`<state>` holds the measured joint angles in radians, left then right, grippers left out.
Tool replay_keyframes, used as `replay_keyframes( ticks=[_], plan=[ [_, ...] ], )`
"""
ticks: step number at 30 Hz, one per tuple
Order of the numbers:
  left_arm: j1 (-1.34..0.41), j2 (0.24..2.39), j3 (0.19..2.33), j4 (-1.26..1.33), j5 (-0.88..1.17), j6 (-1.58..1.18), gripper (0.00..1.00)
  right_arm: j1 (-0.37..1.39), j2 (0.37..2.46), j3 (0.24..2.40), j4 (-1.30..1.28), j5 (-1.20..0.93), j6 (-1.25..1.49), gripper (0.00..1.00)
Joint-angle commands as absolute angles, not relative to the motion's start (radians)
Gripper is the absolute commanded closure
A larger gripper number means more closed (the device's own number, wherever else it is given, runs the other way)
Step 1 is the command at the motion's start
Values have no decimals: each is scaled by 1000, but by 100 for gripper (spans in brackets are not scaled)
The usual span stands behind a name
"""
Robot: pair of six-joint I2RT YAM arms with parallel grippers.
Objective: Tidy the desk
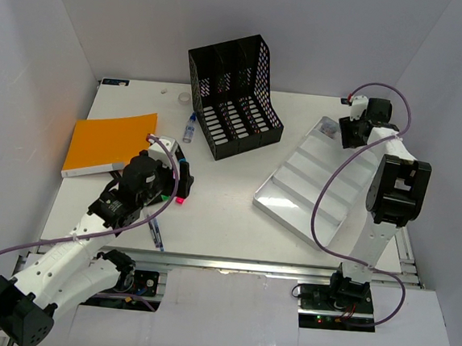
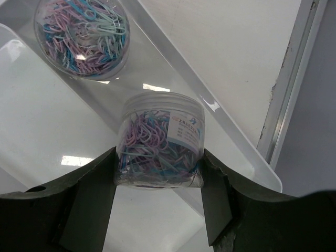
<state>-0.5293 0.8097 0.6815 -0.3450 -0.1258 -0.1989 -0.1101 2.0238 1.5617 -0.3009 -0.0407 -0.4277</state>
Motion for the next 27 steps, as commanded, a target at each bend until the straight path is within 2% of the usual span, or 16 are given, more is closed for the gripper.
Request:
replay_keyframes(
  ticks=[1,4,7,9,14,18,20,24,27],
  plan=[
    [-525,801,677,-351,-146,-190,2,-112,2044,1632,-304,-49,-436,51],
    [-525,805,676,-351,-149,-190,2,-112,2039,1632,-304,-47,-436,22],
    [-525,812,676,-351,-152,-190,2,-112,2016,1627,-304,-57,-433,9],
    [-526,816,676,-353,-153,-190,2,-112,1982,1620,-307,-73,-426,4],
    [-525,828,675,-355,-164,-204,2,-112,1850,1599,-384,-218,-425,2],
    [-524,856,674,-365,-197,-248,2,-108,1684,1512,-598,-670,-557,2],
    [-519,886,678,-377,-232,-298,3,-91,1584,1403,-666,-987,-633,2],
    [-425,1003,697,-417,-269,-381,6,87,1380,1143,-581,-1057,-639,2],
    [-338,1081,715,-433,-241,-438,6,134,1253,961,-406,-1094,-589,3]
  ],
)
